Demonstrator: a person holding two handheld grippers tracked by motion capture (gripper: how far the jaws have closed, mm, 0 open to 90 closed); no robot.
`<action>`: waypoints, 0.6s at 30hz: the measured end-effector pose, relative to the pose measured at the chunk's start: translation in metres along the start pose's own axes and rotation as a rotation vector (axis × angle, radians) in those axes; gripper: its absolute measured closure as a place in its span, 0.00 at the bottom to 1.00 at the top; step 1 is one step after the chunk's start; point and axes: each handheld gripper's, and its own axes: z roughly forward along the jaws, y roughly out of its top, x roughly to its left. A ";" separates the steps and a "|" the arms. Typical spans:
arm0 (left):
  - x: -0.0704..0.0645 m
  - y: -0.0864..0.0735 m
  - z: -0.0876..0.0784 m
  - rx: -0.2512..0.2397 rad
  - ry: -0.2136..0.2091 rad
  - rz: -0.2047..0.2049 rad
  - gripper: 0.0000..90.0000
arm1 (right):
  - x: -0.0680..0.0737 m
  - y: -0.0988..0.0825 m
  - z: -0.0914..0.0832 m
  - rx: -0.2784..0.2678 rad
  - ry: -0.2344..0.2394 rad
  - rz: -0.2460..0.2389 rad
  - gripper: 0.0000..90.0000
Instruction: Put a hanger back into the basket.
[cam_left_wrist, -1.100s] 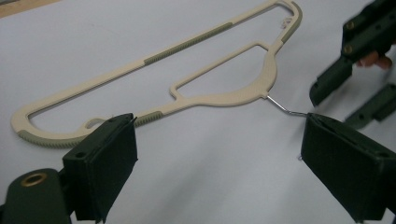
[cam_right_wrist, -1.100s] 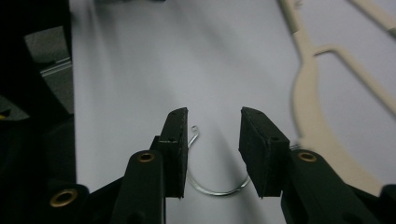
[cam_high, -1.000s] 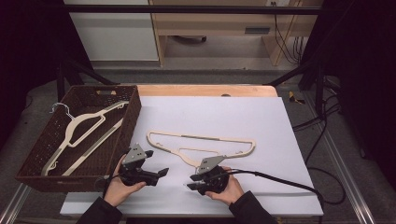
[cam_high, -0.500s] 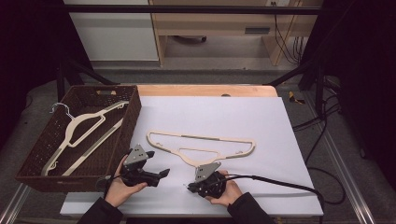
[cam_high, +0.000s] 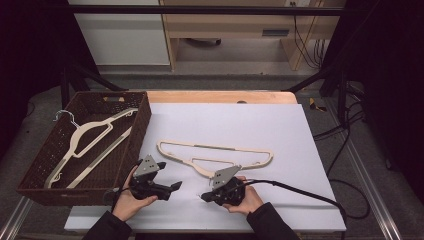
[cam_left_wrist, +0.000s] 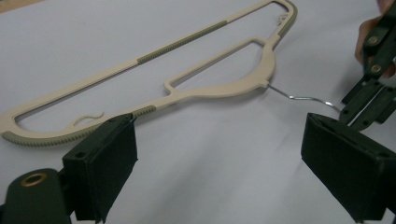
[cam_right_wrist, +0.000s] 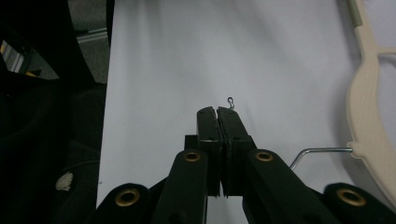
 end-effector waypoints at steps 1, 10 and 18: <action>0.000 0.000 0.001 0.006 -0.002 0.005 0.12 | -0.001 0.001 -0.002 -0.005 0.003 0.002 0.99; 0.003 0.008 0.021 0.070 0.048 0.103 0.12 | -0.008 0.010 -0.018 -0.065 0.033 0.050 0.99; -0.003 0.025 0.050 0.136 0.042 0.243 0.13 | -0.007 0.013 -0.025 -0.083 0.037 0.048 0.99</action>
